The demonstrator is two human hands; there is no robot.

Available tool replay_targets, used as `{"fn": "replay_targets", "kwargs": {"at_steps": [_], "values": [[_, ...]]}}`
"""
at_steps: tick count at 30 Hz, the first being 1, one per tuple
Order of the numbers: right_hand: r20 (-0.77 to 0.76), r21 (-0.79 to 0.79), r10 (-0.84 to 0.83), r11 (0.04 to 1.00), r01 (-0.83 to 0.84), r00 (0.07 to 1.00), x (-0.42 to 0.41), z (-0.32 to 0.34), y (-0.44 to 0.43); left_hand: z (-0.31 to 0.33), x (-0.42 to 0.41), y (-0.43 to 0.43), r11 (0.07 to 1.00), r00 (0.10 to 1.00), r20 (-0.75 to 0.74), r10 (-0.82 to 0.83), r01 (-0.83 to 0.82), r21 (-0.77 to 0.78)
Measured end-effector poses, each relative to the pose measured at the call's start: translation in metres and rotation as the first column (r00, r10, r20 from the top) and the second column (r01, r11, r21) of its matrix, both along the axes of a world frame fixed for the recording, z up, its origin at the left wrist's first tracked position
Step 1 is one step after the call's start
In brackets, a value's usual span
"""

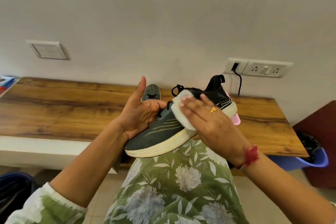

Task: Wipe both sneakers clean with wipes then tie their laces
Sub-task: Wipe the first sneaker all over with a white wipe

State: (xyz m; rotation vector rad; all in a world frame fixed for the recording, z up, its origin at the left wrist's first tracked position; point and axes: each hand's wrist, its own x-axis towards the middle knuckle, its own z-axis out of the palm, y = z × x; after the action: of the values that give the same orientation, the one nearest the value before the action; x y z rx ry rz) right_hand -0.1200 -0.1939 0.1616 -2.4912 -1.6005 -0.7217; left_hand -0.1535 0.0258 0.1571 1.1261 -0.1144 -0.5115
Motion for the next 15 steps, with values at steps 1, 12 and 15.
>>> {"fn": "replay_targets", "kwargs": {"at_steps": [1,12,15], "values": [[-0.010,-0.039,0.058,0.998,-0.059,0.998,-0.006,-0.005,0.003,-0.001,0.001,0.000,1.000,1.000,0.009,-0.007,0.007,0.011],[-0.048,-0.041,0.066,0.997,-0.068,0.997,-0.016,-0.011,0.009,-0.004,0.003,-0.003,0.998,0.997,0.056,-0.054,0.052,0.035],[-0.103,0.104,-0.116,0.986,0.127,0.988,0.004,0.002,0.001,-0.006,0.004,-0.001,0.999,0.998,0.037,-0.051,0.051,-0.016]]}}
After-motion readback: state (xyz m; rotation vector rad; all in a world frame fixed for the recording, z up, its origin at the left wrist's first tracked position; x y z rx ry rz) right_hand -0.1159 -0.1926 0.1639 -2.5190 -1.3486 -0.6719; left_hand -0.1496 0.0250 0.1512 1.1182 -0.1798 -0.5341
